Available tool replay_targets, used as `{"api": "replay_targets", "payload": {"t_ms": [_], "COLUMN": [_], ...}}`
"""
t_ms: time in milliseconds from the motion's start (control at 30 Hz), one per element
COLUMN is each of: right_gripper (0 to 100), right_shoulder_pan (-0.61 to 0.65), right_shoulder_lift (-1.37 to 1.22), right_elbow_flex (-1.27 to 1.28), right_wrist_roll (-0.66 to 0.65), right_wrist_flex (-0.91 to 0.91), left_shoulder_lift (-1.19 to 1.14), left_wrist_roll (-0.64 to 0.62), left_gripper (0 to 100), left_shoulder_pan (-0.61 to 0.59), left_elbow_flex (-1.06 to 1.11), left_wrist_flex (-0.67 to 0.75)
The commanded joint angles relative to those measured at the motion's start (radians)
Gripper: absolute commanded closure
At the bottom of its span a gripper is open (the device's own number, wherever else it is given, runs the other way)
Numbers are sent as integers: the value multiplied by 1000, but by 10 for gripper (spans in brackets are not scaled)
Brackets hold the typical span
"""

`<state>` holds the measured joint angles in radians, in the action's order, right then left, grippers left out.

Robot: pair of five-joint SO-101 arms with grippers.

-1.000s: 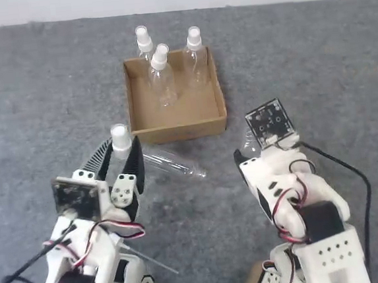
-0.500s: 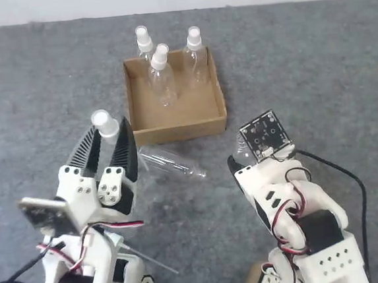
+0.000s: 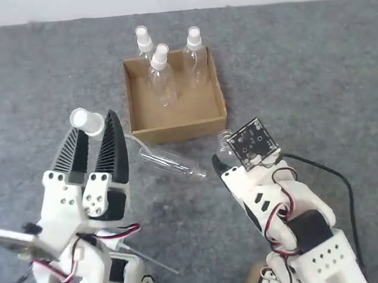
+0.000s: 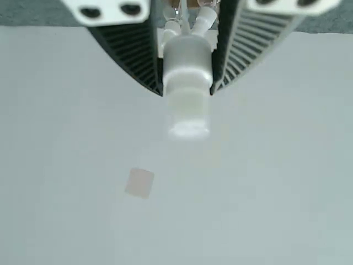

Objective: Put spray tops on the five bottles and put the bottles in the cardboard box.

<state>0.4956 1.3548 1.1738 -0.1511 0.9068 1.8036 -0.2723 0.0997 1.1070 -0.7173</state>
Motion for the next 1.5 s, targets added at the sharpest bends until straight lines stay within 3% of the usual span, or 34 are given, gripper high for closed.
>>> {"api": "replay_targets", "payload": {"t_ms": [0, 567, 833, 1100, 1467], "right_gripper": [972, 975, 975, 975, 975], "right_shoulder_pan": [36, 200, 259, 318, 323], "right_shoulder_lift": [21, 21, 21, 21, 21], "right_elbow_flex": [6, 252, 273, 282, 279], "right_wrist_roll": [-12, -15, -103, -104, -104], "right_wrist_flex": [-76, -435, -441, -441, -441], "left_shoulder_lift": [18, 18, 18, 18, 18], "left_wrist_roll": [-72, -84, -147, -161, -160], "left_gripper": [988, 988, 988, 988, 988], "left_shoulder_pan": [-6, 0, 3, 74, 72], "left_elbow_flex": [-28, -19, -21, 22, 74], "left_wrist_flex": [34, 29, 2, 5, -6]}}
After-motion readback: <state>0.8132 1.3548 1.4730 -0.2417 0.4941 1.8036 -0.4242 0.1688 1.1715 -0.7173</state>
